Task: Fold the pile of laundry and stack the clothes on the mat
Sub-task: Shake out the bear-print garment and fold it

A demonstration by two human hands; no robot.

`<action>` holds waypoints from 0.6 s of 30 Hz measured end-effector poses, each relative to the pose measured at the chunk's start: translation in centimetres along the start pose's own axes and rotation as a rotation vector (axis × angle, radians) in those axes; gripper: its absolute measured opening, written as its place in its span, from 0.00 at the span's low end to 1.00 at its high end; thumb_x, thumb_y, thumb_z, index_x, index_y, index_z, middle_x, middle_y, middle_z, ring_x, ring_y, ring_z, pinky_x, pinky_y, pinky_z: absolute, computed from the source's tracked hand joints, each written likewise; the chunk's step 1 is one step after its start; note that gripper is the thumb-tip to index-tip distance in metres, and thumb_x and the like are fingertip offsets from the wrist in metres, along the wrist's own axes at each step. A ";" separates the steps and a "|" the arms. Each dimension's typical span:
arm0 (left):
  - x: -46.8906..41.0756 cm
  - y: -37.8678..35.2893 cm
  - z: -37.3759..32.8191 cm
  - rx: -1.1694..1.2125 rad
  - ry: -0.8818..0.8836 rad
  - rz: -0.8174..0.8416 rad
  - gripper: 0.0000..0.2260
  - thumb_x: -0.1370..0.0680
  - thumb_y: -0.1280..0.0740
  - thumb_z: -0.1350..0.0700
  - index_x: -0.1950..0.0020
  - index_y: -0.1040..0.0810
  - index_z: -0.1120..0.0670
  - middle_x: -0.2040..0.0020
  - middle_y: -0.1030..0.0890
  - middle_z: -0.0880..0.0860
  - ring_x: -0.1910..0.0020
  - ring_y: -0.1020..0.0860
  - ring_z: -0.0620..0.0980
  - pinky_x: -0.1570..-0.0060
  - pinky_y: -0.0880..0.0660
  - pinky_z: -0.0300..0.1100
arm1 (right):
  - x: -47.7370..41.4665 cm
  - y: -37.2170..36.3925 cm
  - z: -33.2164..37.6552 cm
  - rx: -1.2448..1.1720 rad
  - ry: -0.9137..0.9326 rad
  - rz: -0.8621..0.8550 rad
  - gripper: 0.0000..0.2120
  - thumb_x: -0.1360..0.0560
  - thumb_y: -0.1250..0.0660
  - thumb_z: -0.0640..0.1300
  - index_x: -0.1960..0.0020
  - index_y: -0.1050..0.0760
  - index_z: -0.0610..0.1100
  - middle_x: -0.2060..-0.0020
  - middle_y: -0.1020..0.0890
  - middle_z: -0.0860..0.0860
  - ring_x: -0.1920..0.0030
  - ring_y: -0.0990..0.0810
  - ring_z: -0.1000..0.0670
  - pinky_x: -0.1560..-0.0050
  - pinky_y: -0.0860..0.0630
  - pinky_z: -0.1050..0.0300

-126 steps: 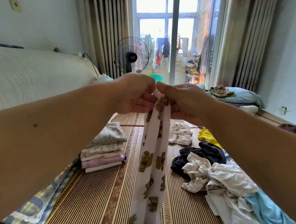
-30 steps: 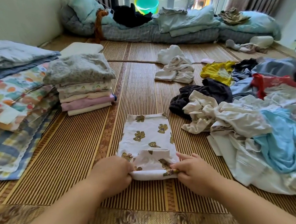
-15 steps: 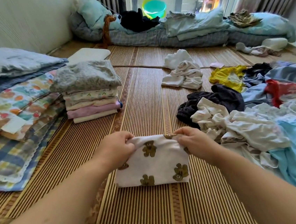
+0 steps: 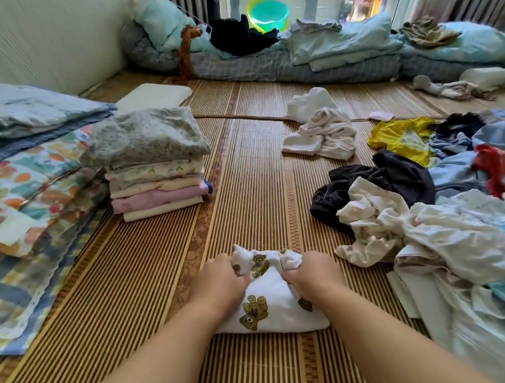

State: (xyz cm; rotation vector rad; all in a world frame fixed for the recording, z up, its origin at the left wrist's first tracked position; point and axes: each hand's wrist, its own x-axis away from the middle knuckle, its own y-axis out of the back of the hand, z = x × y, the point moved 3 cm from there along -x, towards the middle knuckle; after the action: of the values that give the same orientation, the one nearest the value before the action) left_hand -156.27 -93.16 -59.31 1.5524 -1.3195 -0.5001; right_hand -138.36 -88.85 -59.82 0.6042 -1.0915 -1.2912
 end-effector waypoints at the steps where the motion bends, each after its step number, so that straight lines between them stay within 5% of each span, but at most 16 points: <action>1: 0.3 0.0 -0.3 0.078 -0.026 -0.008 0.14 0.21 0.37 0.44 0.46 0.29 0.54 0.55 0.23 0.50 0.59 0.24 0.48 0.62 0.25 0.44 | 0.2 -0.1 0.0 -0.056 0.041 -0.003 0.19 0.25 0.35 0.59 0.46 0.24 0.43 0.53 0.20 0.48 0.52 0.22 0.47 0.56 0.25 0.54; 4: 1.3 0.3 0.3 0.389 -0.050 -0.049 0.13 0.20 0.37 0.50 0.40 0.36 0.51 0.60 0.22 0.51 0.66 0.24 0.47 0.71 0.28 0.41 | 1.2 0.4 -0.6 -0.392 0.094 -0.031 0.17 0.22 0.35 0.52 0.38 0.30 0.45 0.56 0.23 0.54 0.56 0.24 0.53 0.56 0.25 0.54; 7: 2.3 0.7 1.5 0.519 -0.120 -0.003 0.30 0.21 0.35 0.55 0.27 0.49 0.38 0.49 0.21 0.48 0.58 0.22 0.44 0.63 0.27 0.36 | 2.7 0.4 -1.6 -0.550 0.149 0.105 0.29 0.23 0.33 0.52 0.27 0.39 0.46 0.37 0.28 0.49 0.47 0.25 0.54 0.46 0.24 0.52; 8: 2.5 0.7 1.8 0.514 -0.155 0.039 0.32 0.21 0.35 0.56 0.27 0.48 0.33 0.44 0.25 0.45 0.52 0.23 0.43 0.56 0.27 0.35 | 3.3 0.2 -1.8 -0.467 0.217 0.179 0.34 0.24 0.32 0.51 0.24 0.46 0.49 0.31 0.33 0.46 0.45 0.25 0.53 0.44 0.26 0.54; 10: 2.8 0.7 2.3 0.517 -0.203 0.140 0.26 0.21 0.35 0.57 0.33 0.36 0.28 0.43 0.28 0.39 0.46 0.25 0.42 0.50 0.28 0.37 | 4.6 -0.2 -1.8 -0.352 0.353 0.283 0.39 0.25 0.31 0.46 0.27 0.54 0.65 0.35 0.28 0.46 0.52 0.21 0.53 0.50 0.22 0.56; 12: 3.1 0.8 3.0 0.553 -0.195 0.208 0.21 0.22 0.38 0.63 0.46 0.22 0.34 0.45 0.24 0.38 0.47 0.24 0.40 0.51 0.28 0.34 | 5.1 -0.5 -1.0 -0.306 0.429 0.323 0.30 0.24 0.32 0.43 0.33 0.39 0.70 0.42 0.23 0.55 0.54 0.21 0.57 0.49 0.20 0.59; 14: 2.9 1.8 3.9 0.569 -0.164 0.187 0.22 0.23 0.40 0.67 0.52 0.18 0.40 0.45 0.21 0.42 0.44 0.24 0.41 0.45 0.27 0.37 | 5.2 -0.3 0.4 -0.251 0.442 0.318 0.18 0.24 0.32 0.43 0.39 0.25 0.62 0.45 0.23 0.57 0.53 0.21 0.59 0.47 0.20 0.59; 16: 2.2 4.3 4.2 0.627 -0.199 0.094 0.21 0.22 0.40 0.66 0.50 0.18 0.39 0.44 0.19 0.42 0.43 0.22 0.43 0.40 0.25 0.45 | 4.8 0.7 2.4 -0.307 0.427 0.313 0.19 0.24 0.32 0.42 0.36 0.24 0.57 0.46 0.23 0.57 0.51 0.20 0.58 0.48 0.20 0.57; 18: 0.9 8.2 4.2 0.694 -0.295 0.000 0.17 0.20 0.37 0.61 0.44 0.19 0.39 0.44 0.18 0.44 0.46 0.19 0.45 0.45 0.21 0.48 | 4.1 2.8 5.8 -0.407 0.454 0.289 0.24 0.24 0.32 0.42 0.31 0.30 0.57 0.45 0.24 0.57 0.50 0.19 0.55 0.51 0.18 0.55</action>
State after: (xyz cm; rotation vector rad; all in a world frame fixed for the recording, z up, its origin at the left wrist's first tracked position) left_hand -163.47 -95.01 -53.72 2.0924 -1.8463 -0.2843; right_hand -142.59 -90.89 -53.82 0.3858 -0.4988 -1.0164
